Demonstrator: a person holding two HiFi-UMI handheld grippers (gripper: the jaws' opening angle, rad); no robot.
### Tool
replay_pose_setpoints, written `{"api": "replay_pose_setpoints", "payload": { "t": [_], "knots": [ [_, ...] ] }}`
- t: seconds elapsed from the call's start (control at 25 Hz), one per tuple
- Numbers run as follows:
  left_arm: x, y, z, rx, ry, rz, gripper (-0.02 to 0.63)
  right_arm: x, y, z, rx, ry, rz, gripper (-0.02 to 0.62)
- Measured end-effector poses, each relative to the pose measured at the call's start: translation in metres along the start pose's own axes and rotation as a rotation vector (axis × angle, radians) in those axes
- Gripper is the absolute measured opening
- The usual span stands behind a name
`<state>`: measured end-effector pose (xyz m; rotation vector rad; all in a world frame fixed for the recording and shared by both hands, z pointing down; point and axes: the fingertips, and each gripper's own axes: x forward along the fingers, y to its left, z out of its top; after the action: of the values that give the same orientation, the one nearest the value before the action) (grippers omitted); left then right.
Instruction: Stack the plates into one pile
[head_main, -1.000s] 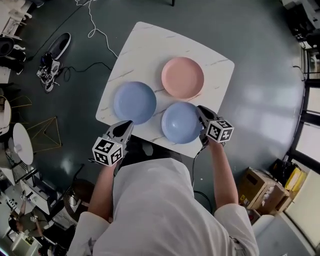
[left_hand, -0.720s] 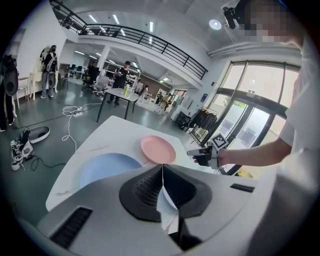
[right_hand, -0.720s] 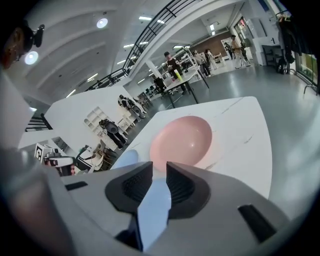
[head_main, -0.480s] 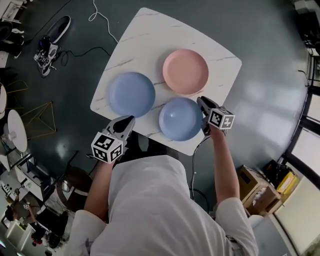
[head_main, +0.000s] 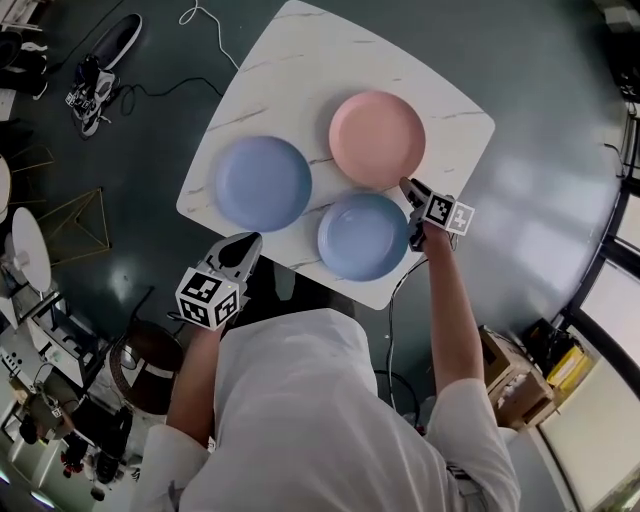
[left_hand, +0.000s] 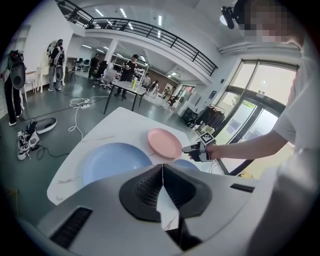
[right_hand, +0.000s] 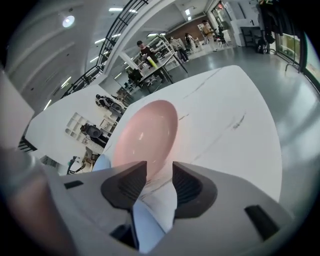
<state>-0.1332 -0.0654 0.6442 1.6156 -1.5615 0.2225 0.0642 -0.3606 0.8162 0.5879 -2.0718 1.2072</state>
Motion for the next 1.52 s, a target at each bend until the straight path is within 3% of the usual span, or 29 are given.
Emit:
{"api": "replay_pose_setpoints", "payload": {
  "t": [0.28,0.44,0.52,0.76,1.52],
  "knots": [
    [0.008,0.003,-0.002,-0.031,0.001,0.003,0.014,0.022,-0.008,-0.001,0.091,0.020,-0.002,0.153],
    [0.010,0.009,-0.004,-0.046,0.004,0.015,0.014,0.032,-0.015,0.001,0.197,0.024,0.000,0.150],
    [0.008,0.012,-0.007,-0.055,0.007,0.026,0.014,0.033,-0.015,0.004,0.240,0.008,0.005,0.098],
    [0.007,0.013,-0.014,-0.067,0.008,0.039,0.014,0.030,-0.027,0.014,0.464,-0.074,-0.010,0.046],
    [0.018,-0.011,-0.005,-0.032,0.001,-0.009,0.014,-0.023,-0.030,0.012,0.507,-0.127,0.017,0.040]
  ]
}}
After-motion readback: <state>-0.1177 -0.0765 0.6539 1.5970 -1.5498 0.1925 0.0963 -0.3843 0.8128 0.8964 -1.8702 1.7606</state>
